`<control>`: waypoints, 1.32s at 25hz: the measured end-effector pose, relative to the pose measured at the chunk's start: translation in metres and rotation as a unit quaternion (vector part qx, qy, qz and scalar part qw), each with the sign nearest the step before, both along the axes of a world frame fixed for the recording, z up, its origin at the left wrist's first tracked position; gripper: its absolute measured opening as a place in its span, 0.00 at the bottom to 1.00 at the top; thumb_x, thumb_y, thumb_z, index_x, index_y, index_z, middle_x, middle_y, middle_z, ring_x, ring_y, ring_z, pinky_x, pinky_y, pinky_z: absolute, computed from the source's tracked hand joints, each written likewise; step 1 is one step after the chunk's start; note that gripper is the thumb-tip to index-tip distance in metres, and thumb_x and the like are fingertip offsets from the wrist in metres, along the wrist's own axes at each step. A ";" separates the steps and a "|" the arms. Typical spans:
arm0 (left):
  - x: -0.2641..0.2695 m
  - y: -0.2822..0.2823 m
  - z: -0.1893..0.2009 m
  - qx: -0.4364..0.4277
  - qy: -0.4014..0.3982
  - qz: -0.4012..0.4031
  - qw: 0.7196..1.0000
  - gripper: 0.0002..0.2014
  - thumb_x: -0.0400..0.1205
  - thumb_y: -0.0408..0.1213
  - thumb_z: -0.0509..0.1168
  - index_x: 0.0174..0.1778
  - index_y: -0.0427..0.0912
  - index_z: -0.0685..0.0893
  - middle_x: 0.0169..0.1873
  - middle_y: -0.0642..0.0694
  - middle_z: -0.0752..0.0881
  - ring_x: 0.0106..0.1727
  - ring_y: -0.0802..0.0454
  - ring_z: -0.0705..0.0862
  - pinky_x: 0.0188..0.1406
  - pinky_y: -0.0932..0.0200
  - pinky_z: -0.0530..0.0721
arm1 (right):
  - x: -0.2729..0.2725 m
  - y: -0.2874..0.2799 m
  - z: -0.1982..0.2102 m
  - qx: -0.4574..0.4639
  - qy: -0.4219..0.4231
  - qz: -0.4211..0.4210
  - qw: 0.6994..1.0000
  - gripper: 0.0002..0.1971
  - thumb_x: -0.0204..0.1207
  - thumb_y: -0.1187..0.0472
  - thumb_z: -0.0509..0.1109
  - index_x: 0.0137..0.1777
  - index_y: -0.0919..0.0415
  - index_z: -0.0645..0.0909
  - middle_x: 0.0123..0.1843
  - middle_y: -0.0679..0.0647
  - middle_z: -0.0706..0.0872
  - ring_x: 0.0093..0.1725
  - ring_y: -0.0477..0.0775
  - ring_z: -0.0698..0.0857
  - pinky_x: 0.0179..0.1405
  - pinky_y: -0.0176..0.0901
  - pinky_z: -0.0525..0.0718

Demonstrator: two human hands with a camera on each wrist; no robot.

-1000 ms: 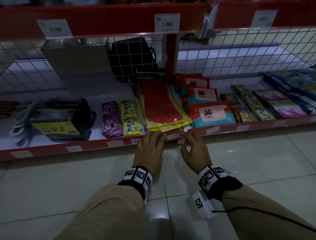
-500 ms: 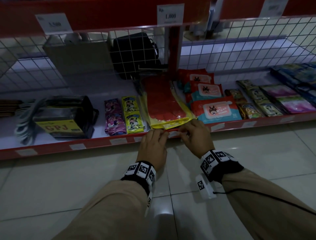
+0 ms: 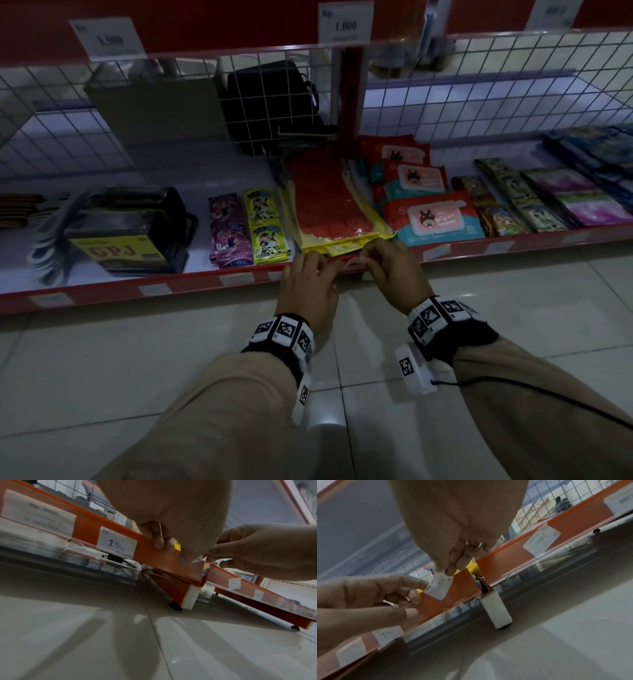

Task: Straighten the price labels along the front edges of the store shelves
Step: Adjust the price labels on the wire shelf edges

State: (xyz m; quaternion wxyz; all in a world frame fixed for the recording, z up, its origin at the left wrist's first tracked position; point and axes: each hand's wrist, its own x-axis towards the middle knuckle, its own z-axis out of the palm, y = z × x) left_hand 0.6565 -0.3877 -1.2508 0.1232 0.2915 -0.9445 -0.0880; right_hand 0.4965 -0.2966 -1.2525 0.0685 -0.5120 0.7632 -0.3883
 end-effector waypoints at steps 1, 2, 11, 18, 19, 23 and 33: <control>0.000 -0.001 0.000 0.007 0.005 0.001 1.000 0.22 0.78 0.40 0.61 0.69 0.55 0.75 0.57 0.48 0.75 0.60 0.45 0.71 0.56 0.52 0.67 | 0.001 0.000 0.000 -0.007 -0.013 0.010 1.000 0.05 0.73 0.61 0.75 0.46 0.54 0.82 0.40 0.41 0.79 0.45 0.38 0.78 0.44 0.33 0.79; 0.001 -0.001 0.000 0.013 0.007 0.002 1.000 0.21 0.79 0.40 0.61 0.69 0.55 0.75 0.57 0.48 0.75 0.60 0.46 0.70 0.57 0.52 0.67 | 0.002 0.000 0.000 -0.011 -0.020 0.021 1.000 0.08 0.71 0.61 0.77 0.47 0.53 0.83 0.41 0.37 0.79 0.46 0.33 0.78 0.43 0.24 0.76; 0.000 -0.005 -0.001 0.040 0.044 0.003 0.998 0.16 0.84 0.42 0.58 0.68 0.50 0.76 0.59 0.48 0.77 0.61 0.46 0.71 0.59 0.52 0.68 | -0.001 -0.006 0.018 -0.058 -0.139 -0.011 0.989 0.04 0.75 0.67 0.70 0.43 0.57 0.83 0.42 0.54 0.86 0.42 0.50 0.84 0.39 0.43 0.83; -0.002 -0.004 -0.002 0.081 0.112 0.006 0.990 0.13 0.86 0.45 0.58 0.60 0.46 0.82 0.53 0.45 0.80 0.57 0.44 0.74 0.58 0.50 0.70 | -0.001 -0.006 0.027 0.018 -0.150 0.031 0.988 0.19 0.72 0.70 0.74 0.62 0.60 0.78 0.42 0.59 0.86 0.40 0.54 0.85 0.39 0.34 0.82; -0.002 -0.004 -0.001 0.085 0.120 0.004 0.989 0.13 0.85 0.46 0.58 0.60 0.45 0.82 0.53 0.44 0.80 0.56 0.44 0.74 0.57 0.49 0.71 | 0.001 -0.007 0.025 0.024 -0.160 0.038 0.986 0.23 0.71 0.70 0.76 0.65 0.59 0.75 0.42 0.59 0.88 0.40 0.54 0.87 0.41 0.38 0.85; -0.003 -0.006 -0.004 0.095 0.113 0.016 0.989 0.13 0.85 0.44 0.60 0.59 0.42 0.83 0.53 0.44 0.80 0.56 0.44 0.74 0.58 0.50 0.71 | 0.009 -0.013 0.017 0.040 -0.158 0.078 0.983 0.29 0.69 0.65 0.78 0.69 0.54 0.73 0.41 0.52 0.91 0.41 0.44 0.89 0.40 0.35 0.85; 0.000 -0.006 -0.003 0.111 0.126 0.010 0.986 0.10 0.80 0.32 0.63 0.56 0.43 0.81 0.53 0.46 0.80 0.57 0.45 0.74 0.57 0.50 0.73 | -0.004 -0.006 0.016 0.004 -0.011 0.006 1.000 0.05 0.76 0.66 0.70 0.50 0.59 0.86 0.43 0.53 0.86 0.43 0.50 0.82 0.43 0.38 0.76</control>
